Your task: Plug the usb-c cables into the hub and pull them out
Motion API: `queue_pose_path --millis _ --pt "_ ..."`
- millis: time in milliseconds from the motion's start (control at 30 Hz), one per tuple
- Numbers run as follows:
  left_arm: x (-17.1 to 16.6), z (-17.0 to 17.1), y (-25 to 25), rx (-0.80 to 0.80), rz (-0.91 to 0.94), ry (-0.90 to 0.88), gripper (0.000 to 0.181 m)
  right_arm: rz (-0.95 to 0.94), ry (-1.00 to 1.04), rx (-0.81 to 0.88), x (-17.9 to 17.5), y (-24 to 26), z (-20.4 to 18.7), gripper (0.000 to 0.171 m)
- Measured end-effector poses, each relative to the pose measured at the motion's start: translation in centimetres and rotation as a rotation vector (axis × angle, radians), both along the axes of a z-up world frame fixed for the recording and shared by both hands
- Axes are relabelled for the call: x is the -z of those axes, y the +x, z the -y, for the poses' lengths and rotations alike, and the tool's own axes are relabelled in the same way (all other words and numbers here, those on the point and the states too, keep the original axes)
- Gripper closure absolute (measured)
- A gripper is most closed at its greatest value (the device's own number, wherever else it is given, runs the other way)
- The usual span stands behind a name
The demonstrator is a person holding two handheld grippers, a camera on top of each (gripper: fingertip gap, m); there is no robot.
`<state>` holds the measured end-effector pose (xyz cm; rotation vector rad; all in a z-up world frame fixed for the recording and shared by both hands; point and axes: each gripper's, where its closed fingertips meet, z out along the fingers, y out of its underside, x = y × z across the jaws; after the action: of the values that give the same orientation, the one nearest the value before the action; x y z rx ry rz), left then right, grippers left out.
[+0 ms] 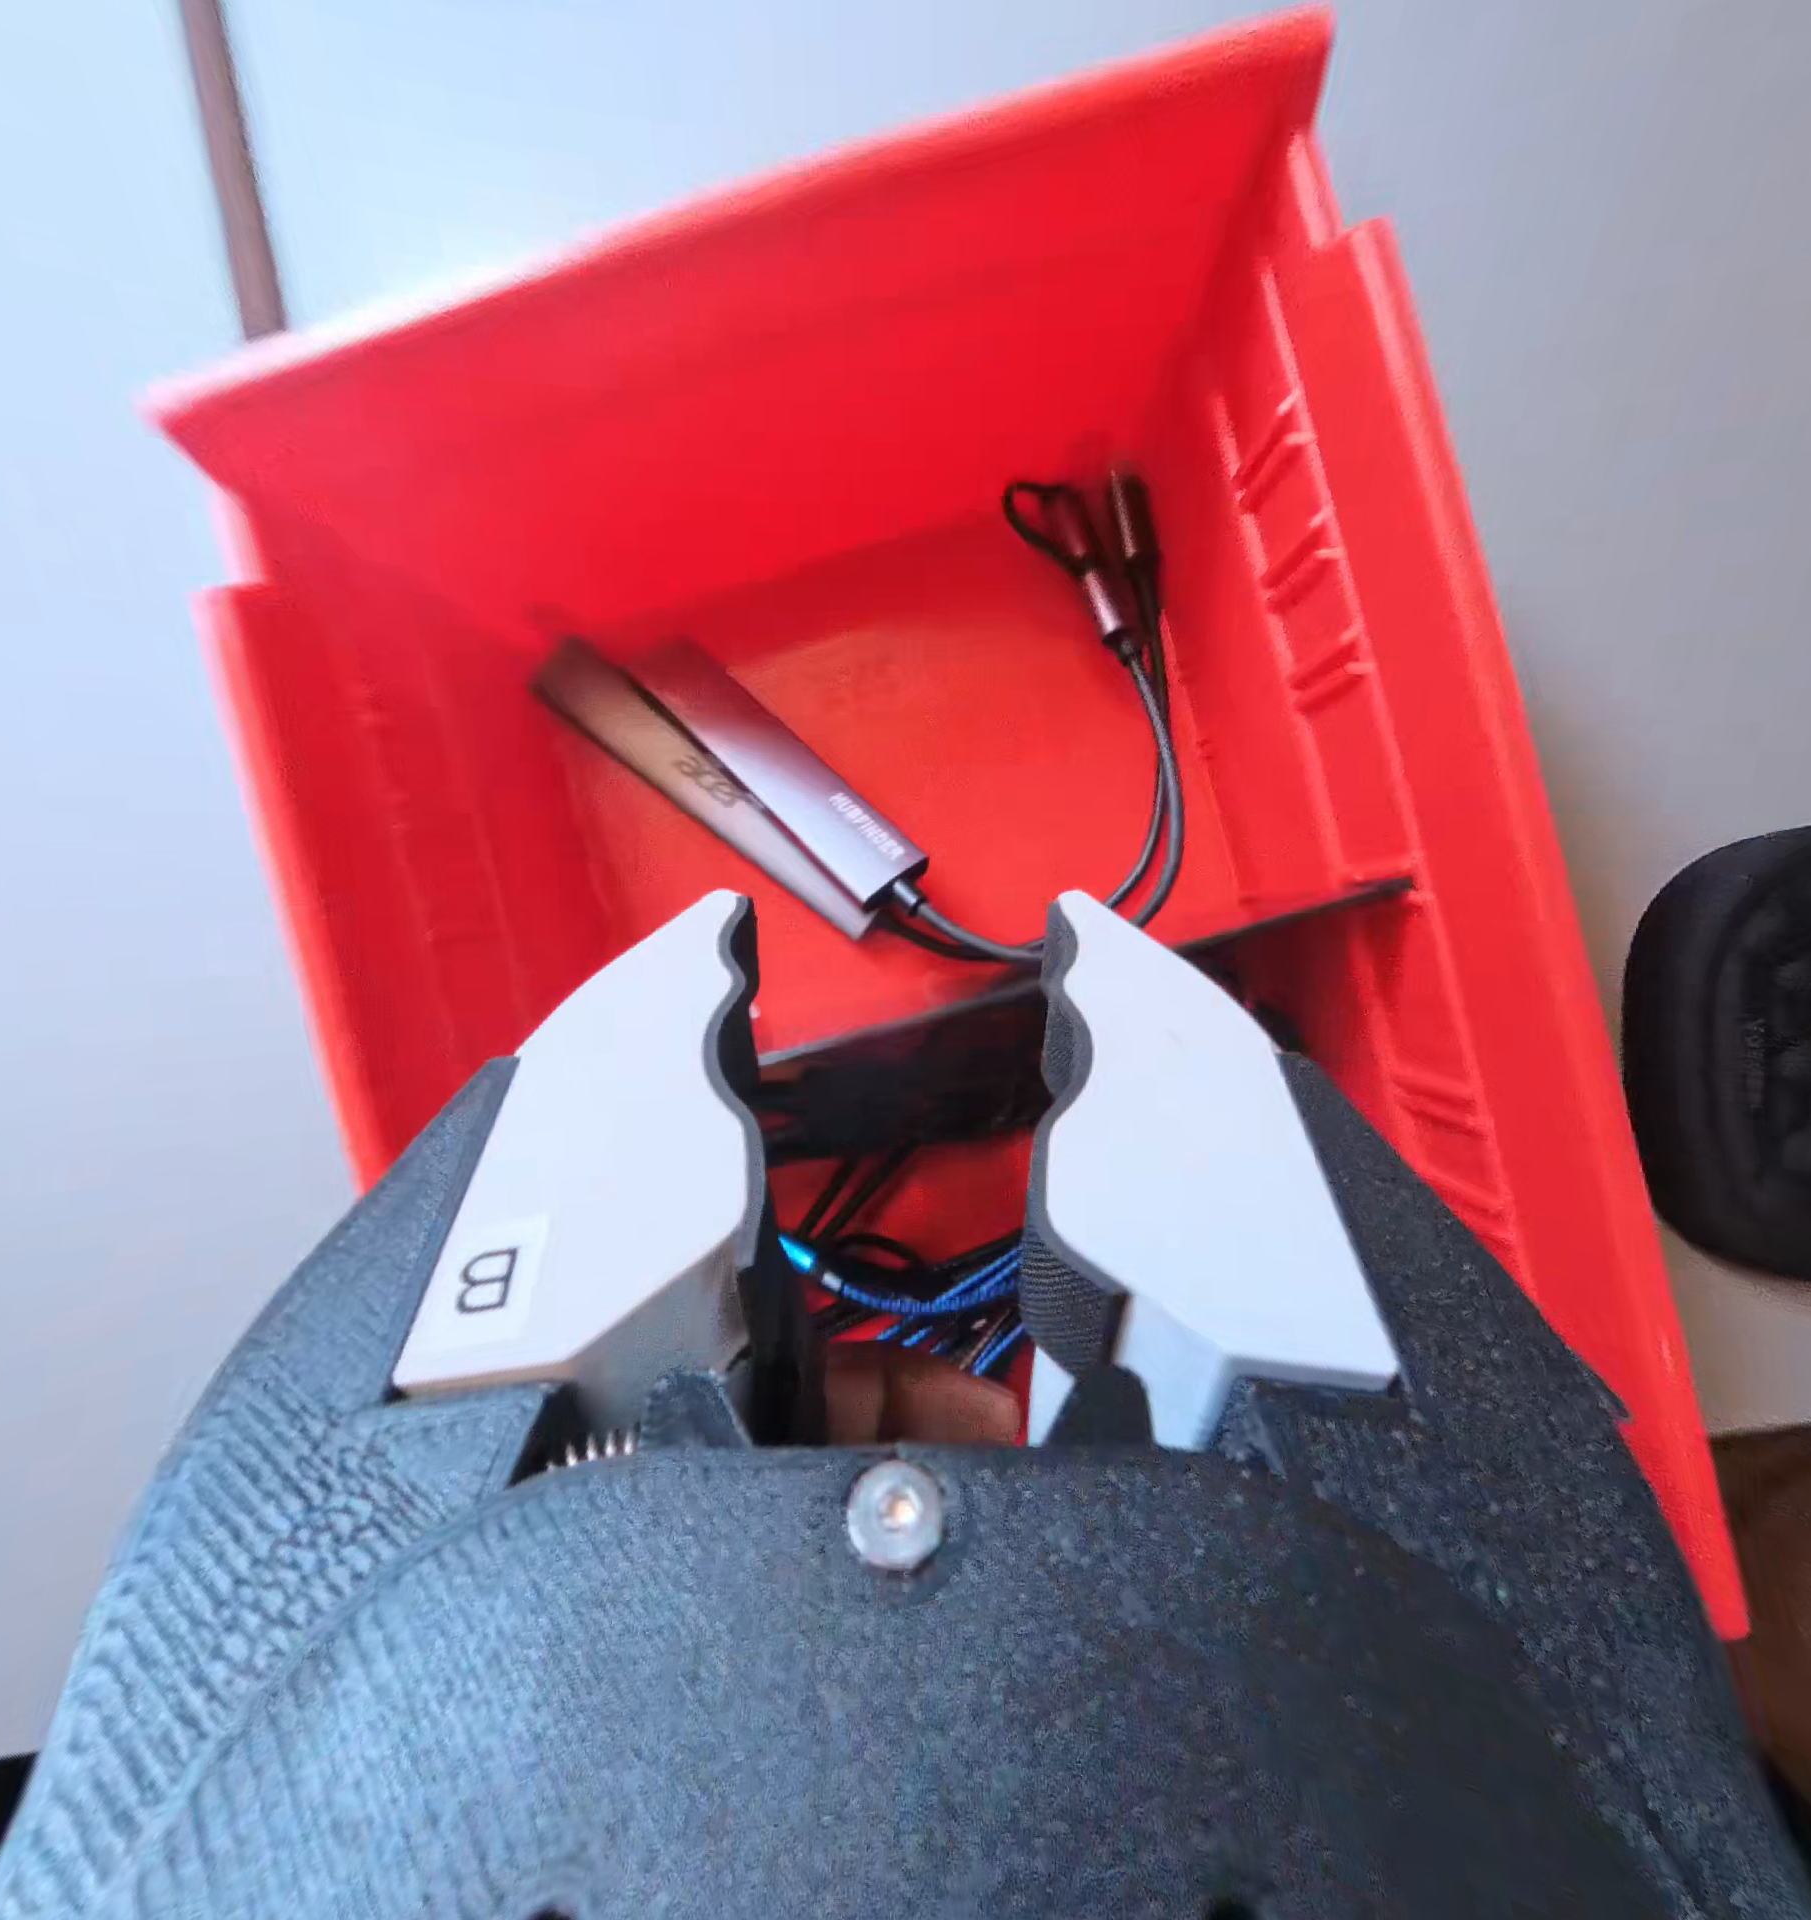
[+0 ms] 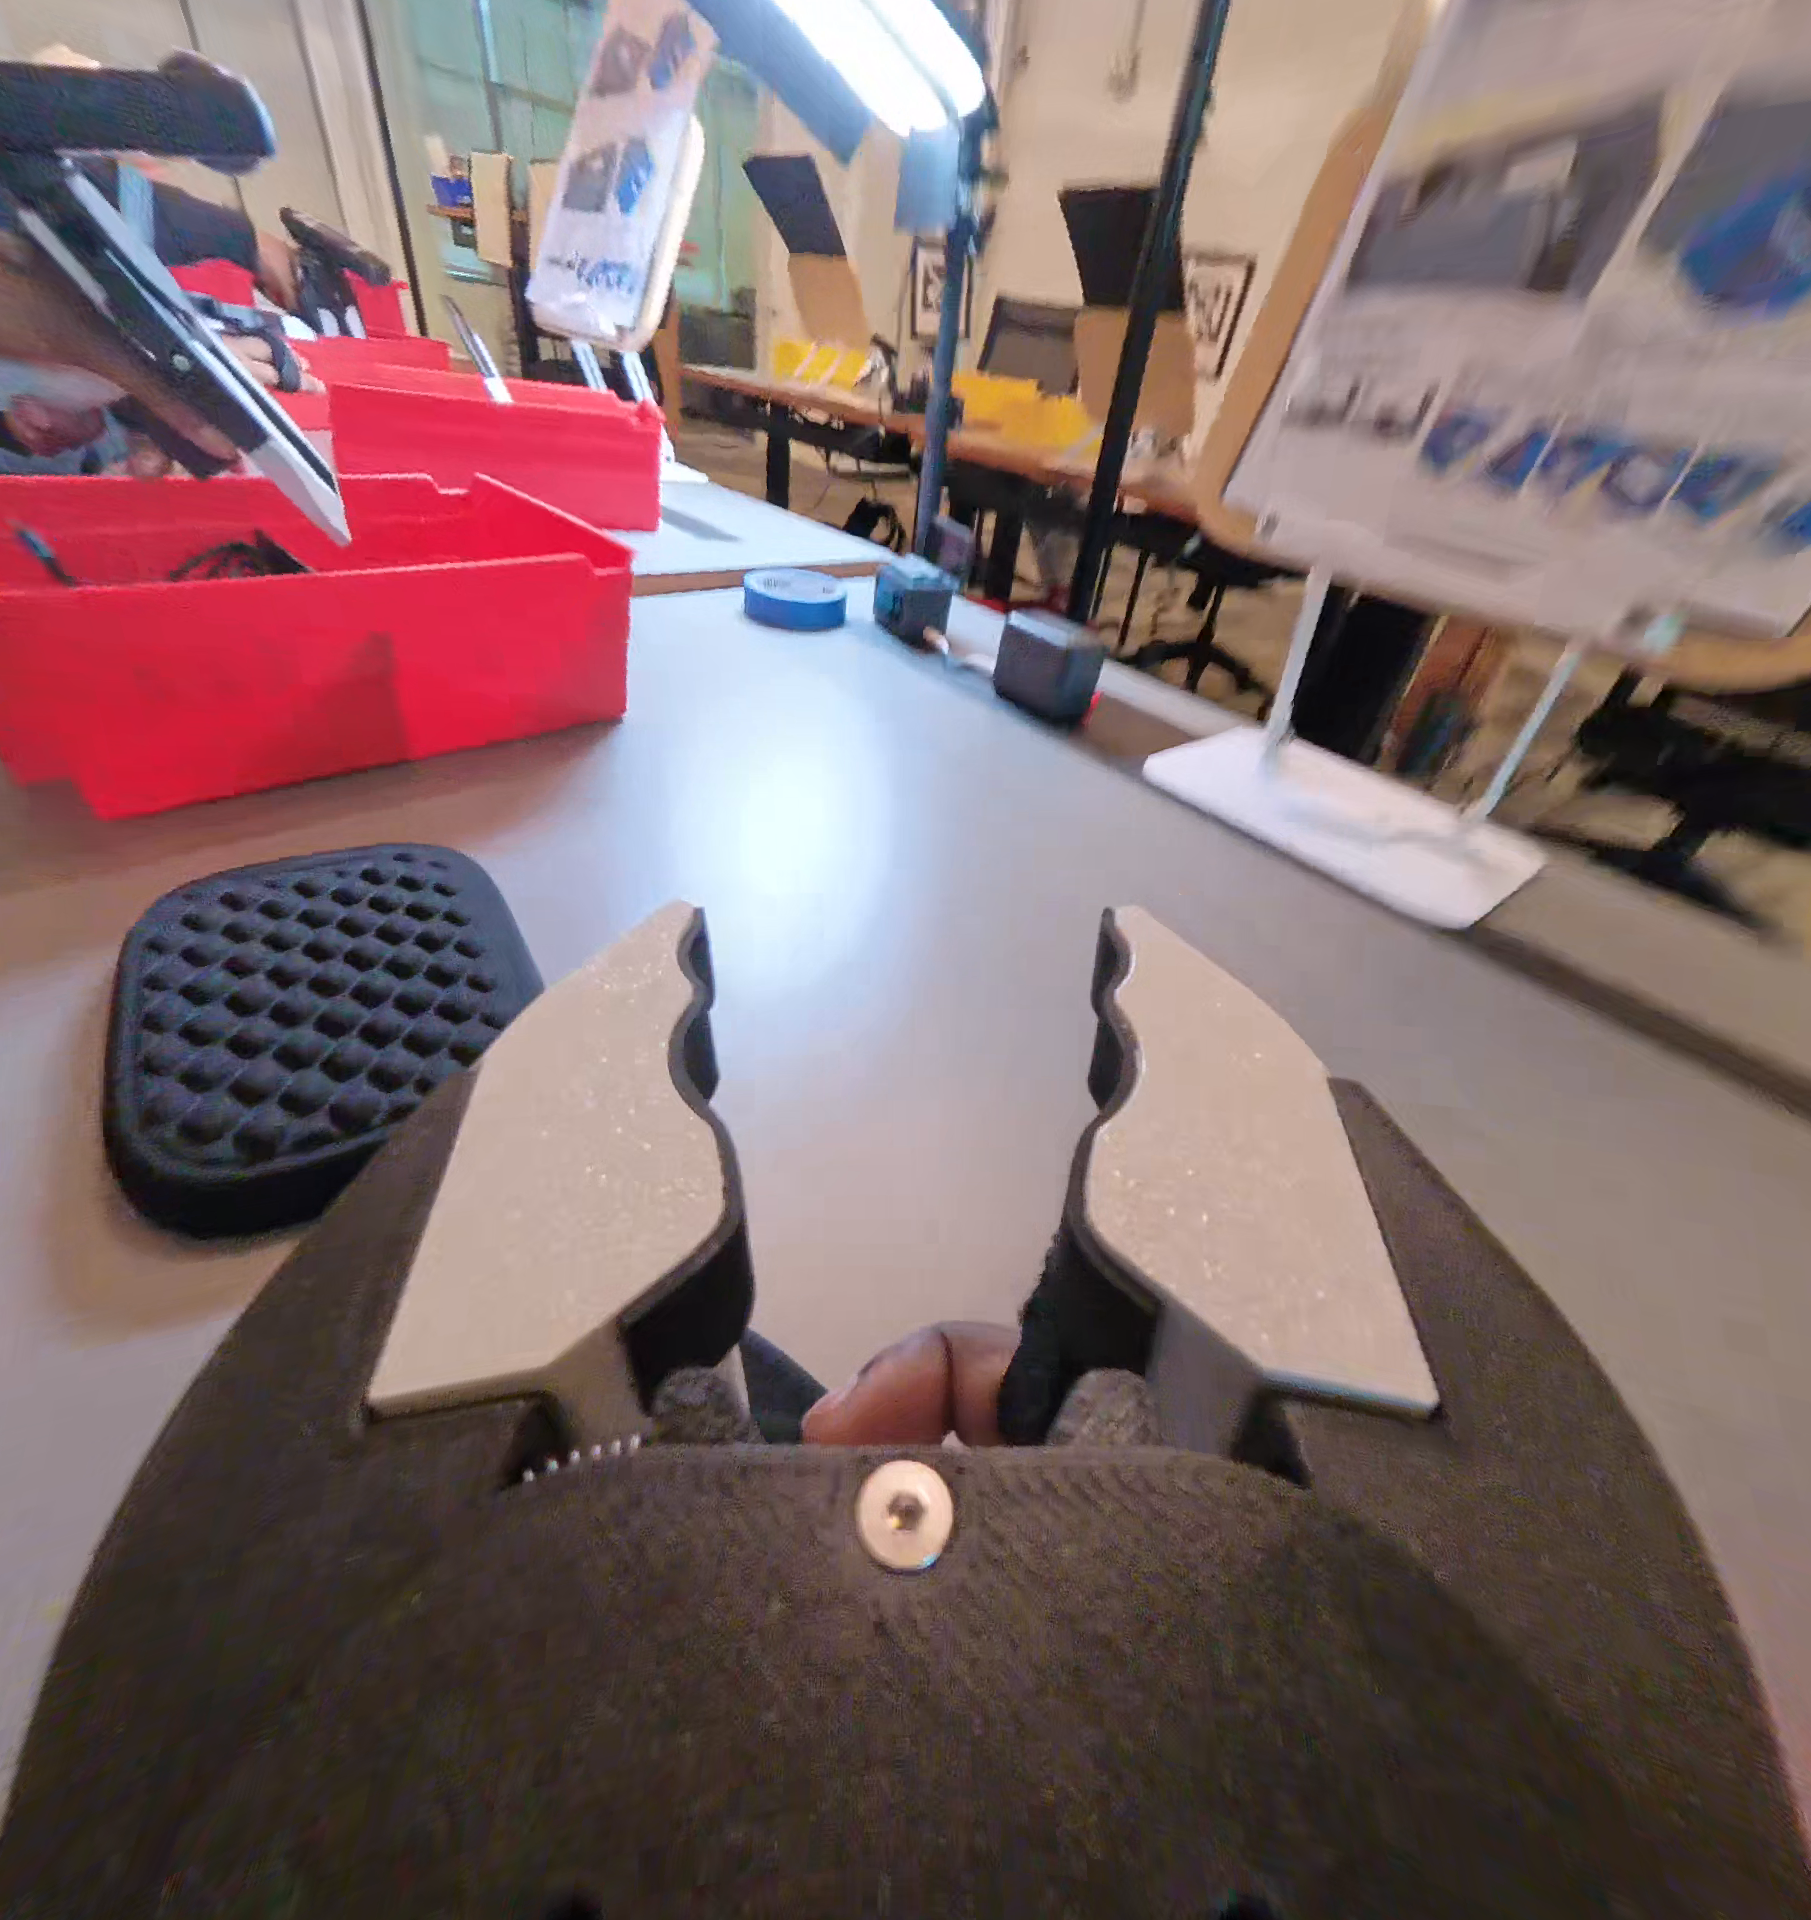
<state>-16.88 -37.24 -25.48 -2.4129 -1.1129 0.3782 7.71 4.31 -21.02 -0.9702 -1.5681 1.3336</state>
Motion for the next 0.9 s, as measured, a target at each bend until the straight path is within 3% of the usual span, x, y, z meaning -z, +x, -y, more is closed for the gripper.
queue_pose_path --millis 167,267,300,433,667,900 --pt "5.1 0.3 -2.3 -0.013 0.259 -0.25 0.128 0.097 -0.163 0.046 4.4 -2.3 0.2 0.101" --pt "6.6 0.6 -2.4 -0.03 0.325 -0.317 0.129 0.022 -0.162 0.085 3.6 -1.7 -0.3 0.107" --pt "6.9 0.4 -2.4 -0.031 0.33 -0.316 0.138 0.004 -0.17 0.089 3.5 -1.5 -0.5 0.108" --pt "7.0 0.9 -2.6 -0.028 0.282 -0.376 0.144 -0.034 -0.252 0.105 2.9 -1.1 -1.4 0.112" --pt "0.4 0.7 -3.5 -0.032 0.026 -0.253 0.156 -0.073 -0.416 0.13 2.2 -0.6 -3.2 0.119" --pt "-9.0 -0.3 -2.7 0.01 -0.379 -0.117 0.158 -0.085 -0.387 0.128 2.1 -0.5 -2.8 0.123"
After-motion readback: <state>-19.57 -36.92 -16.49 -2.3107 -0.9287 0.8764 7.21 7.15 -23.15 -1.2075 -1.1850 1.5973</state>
